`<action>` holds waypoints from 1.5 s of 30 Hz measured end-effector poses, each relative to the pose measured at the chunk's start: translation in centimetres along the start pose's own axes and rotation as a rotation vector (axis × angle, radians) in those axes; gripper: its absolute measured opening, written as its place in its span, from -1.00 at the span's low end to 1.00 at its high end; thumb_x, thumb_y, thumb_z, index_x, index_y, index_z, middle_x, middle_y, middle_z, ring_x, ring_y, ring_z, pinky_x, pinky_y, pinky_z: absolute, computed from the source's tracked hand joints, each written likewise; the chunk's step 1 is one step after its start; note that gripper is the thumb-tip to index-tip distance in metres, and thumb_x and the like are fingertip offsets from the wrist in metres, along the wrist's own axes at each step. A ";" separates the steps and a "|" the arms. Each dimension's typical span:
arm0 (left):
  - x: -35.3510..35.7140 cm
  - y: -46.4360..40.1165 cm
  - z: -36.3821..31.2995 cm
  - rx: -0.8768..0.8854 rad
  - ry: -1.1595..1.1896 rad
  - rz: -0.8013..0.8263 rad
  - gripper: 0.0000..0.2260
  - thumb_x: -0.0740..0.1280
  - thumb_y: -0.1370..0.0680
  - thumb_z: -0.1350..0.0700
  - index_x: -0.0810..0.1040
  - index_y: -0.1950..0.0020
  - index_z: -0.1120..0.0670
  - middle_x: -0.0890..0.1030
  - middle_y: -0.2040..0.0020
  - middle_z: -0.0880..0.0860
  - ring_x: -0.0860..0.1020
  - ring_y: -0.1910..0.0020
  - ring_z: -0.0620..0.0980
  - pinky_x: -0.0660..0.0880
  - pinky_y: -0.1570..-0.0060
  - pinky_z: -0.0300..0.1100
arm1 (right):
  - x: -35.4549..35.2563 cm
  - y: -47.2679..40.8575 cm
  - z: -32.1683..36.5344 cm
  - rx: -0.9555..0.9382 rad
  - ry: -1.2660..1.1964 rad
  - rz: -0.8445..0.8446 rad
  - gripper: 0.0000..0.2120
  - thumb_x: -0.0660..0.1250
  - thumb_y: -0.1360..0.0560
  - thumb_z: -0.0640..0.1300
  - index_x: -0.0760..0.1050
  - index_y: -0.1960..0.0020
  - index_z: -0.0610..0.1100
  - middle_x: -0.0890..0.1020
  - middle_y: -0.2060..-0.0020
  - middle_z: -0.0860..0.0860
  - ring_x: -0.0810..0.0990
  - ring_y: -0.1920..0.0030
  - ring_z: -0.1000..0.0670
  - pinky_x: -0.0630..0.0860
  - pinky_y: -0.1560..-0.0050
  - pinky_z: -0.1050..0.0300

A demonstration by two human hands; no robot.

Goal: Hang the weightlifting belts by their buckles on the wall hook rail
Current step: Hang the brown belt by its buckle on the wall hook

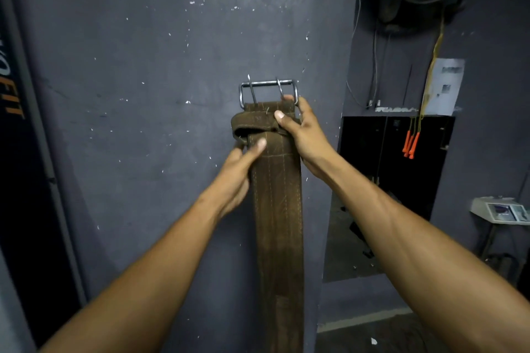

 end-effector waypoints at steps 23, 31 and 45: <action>1.8 -3.4 -4.0 0.194 -0.127 -0.192 -0.77 0.46 -0.56 0.18 0.63 -0.17 0.25 0.75 0.04 0.15 0.74 0.03 0.11 0.67 0.06 -0.02 | 0.4 15.9 -15.5 0.489 0.101 0.231 -0.75 0.47 -0.58 -0.19 0.64 -0.25 -0.15 0.75 -0.16 -0.08 0.75 -0.12 0.02 0.68 -0.19 0.09; 1.1 -2.6 -2.7 0.245 -0.169 -0.302 -0.60 0.46 -0.55 0.26 0.42 -0.33 0.25 0.62 -0.14 0.22 0.67 -0.05 0.07 0.66 0.01 -0.08 | 0.0 6.8 -5.2 0.182 -0.034 0.024 -0.74 0.33 -0.67 -0.13 0.60 -0.30 -0.22 0.74 -0.14 -0.13 0.74 -0.08 -0.02 0.68 -0.14 0.08; 1.2 -3.2 -5.1 0.299 -0.106 -0.226 -0.40 0.44 -0.55 0.32 0.30 -0.52 0.08 0.57 -0.30 0.24 0.63 -0.18 0.12 0.65 -0.15 0.08 | 0.5 14.0 -13.6 0.421 0.024 0.149 -0.57 0.51 -0.47 0.18 0.61 -0.26 0.02 0.74 -0.20 -0.03 0.75 -0.14 0.04 0.68 -0.07 0.20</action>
Point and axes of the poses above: each hand's wrist, its own y-axis away from the middle knuckle, its own x-axis out of the palm, z = x × y, the point moved 4 cm from there along -y, towards the middle knuckle
